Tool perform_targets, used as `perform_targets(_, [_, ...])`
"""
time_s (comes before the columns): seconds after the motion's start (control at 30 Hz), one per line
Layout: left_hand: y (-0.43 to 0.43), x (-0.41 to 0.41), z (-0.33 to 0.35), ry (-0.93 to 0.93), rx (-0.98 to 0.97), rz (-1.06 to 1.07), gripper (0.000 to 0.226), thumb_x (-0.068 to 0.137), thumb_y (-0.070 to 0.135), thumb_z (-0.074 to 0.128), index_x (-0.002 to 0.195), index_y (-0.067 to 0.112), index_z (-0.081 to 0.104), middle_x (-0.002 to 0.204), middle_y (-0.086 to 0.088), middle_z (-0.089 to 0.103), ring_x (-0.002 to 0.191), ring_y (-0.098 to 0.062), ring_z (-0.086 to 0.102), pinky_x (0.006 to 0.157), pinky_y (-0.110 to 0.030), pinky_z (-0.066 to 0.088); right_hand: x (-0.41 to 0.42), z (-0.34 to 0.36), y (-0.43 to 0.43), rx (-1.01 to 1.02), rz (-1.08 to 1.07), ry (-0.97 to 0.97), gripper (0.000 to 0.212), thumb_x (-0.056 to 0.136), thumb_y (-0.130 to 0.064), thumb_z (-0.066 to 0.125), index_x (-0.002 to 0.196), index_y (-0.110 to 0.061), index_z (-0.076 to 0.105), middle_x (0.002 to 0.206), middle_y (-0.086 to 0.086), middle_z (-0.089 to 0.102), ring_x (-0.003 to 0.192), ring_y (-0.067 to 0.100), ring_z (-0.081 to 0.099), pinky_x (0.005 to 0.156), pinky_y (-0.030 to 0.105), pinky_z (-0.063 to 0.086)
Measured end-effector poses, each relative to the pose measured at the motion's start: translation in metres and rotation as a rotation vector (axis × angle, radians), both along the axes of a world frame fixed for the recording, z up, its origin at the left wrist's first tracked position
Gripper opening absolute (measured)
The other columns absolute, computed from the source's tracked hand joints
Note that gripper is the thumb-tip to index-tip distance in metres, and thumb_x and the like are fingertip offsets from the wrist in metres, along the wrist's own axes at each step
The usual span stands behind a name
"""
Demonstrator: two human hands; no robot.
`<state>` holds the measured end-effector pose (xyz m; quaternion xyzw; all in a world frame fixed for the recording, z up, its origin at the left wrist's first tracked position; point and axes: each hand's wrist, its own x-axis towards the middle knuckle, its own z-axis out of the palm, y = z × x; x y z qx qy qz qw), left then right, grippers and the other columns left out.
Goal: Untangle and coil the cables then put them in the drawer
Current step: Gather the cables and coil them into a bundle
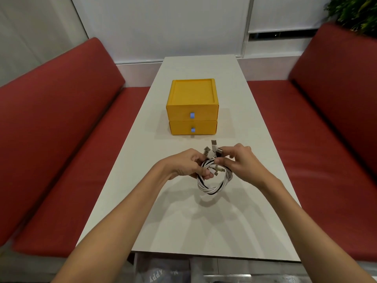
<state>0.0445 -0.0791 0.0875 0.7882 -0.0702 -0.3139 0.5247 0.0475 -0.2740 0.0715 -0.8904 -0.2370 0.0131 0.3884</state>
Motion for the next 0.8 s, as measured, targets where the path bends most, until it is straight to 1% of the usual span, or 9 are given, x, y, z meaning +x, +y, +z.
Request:
perform_targets(0.07, [-0.001,0.000,-0.001,0.008,-0.016,-0.001,0.012,0.089,0.001,0.063,0.099,0.005,0.068,0.085,-0.005,0.071,0.073,-0.010,0.068,0.077,-0.024,0.057,0.003,0.001,-0.001,0.036,0.022,0.091,0.007,0.089,-0.030,0.060,0.083,-0.028,0.064,0.072,-0.010,0.065,0.072,0.012,0.051,0.078,0.035,0.038])
perform_targets(0.17, [-0.003,0.001,-0.002,-0.007,-0.010,-0.004,0.014,0.090,0.002,0.062,0.102,0.004,0.069,0.080,-0.001,0.071,0.071,-0.008,0.066,0.079,-0.026,0.055,0.006,0.003,-0.001,0.100,0.011,0.193,0.016,0.091,-0.023,0.061,0.080,-0.032,0.054,0.061,-0.010,0.054,0.059,0.009,0.046,0.062,0.029,0.038])
perform_targets(0.27, [-0.006,0.000,-0.002,-0.031,0.012,0.005,0.012,0.091,0.003,0.061,0.100,0.005,0.069,0.081,-0.002,0.071,0.071,-0.008,0.066,0.082,-0.031,0.053,0.008,0.002,-0.001,0.103,-0.009,0.249,0.007,0.093,-0.019,0.060,0.090,-0.021,0.053,0.055,-0.008,0.049,0.050,0.007,0.040,0.054,0.027,0.033])
perform_targets(0.4, [-0.008,-0.001,-0.004,-0.066,0.049,0.045,0.012,0.090,0.004,0.061,0.098,0.004,0.070,0.083,-0.005,0.071,0.072,-0.010,0.066,0.089,-0.037,0.052,0.007,0.001,0.002,0.034,-0.080,0.230,0.008,0.093,-0.022,0.059,0.097,-0.018,0.053,0.054,-0.008,0.053,0.045,0.002,0.044,0.050,0.021,0.032])
perform_targets(0.5, [-0.007,-0.002,-0.002,-0.057,0.000,0.108,0.012,0.089,0.006,0.065,0.100,0.003,0.067,0.085,-0.007,0.073,0.069,-0.011,0.067,0.082,-0.034,0.053,0.008,0.001,0.001,0.078,-0.102,0.242,0.012,0.092,-0.022,0.061,0.100,-0.014,0.057,0.049,-0.012,0.056,0.044,0.002,0.044,0.049,0.020,0.033])
perform_targets(0.57, [-0.006,-0.003,-0.002,-0.048,-0.057,0.164,0.016,0.089,0.011,0.066,0.102,0.000,0.066,0.088,-0.010,0.074,0.070,-0.012,0.067,0.075,-0.029,0.054,0.008,0.000,-0.002,0.195,-0.102,0.326,0.016,0.091,-0.019,0.062,0.104,-0.009,0.058,0.052,-0.011,0.059,0.049,0.002,0.047,0.054,0.023,0.037])
perform_targets(0.67, [-0.006,-0.005,-0.005,-0.050,-0.115,0.217,0.022,0.092,0.015,0.062,0.103,-0.004,0.066,0.083,-0.009,0.072,0.070,-0.014,0.064,0.067,-0.023,0.054,0.007,0.000,-0.005,0.505,-0.103,0.541,0.026,0.088,-0.008,0.065,0.113,-0.006,0.057,0.077,0.013,0.068,0.066,0.019,0.060,0.066,0.032,0.049])
perform_targets(0.73, [-0.006,-0.006,-0.008,-0.046,-0.146,0.241,0.022,0.093,0.015,0.061,0.104,-0.004,0.066,0.079,-0.007,0.068,0.070,-0.013,0.062,0.068,-0.022,0.053,0.005,-0.001,-0.004,0.677,-0.117,0.685,0.032,0.086,-0.001,0.065,0.116,-0.005,0.057,0.086,0.020,0.070,0.068,0.024,0.065,0.069,0.033,0.055])
perform_targets(0.8, [-0.007,-0.006,-0.011,-0.058,-0.187,0.264,0.023,0.093,0.014,0.061,0.106,-0.003,0.067,0.080,-0.007,0.066,0.069,-0.010,0.061,0.074,-0.024,0.053,0.006,-0.003,-0.003,0.847,-0.127,0.814,0.038,0.082,0.006,0.064,0.119,-0.002,0.056,0.091,0.023,0.069,0.069,0.025,0.067,0.073,0.036,0.059])
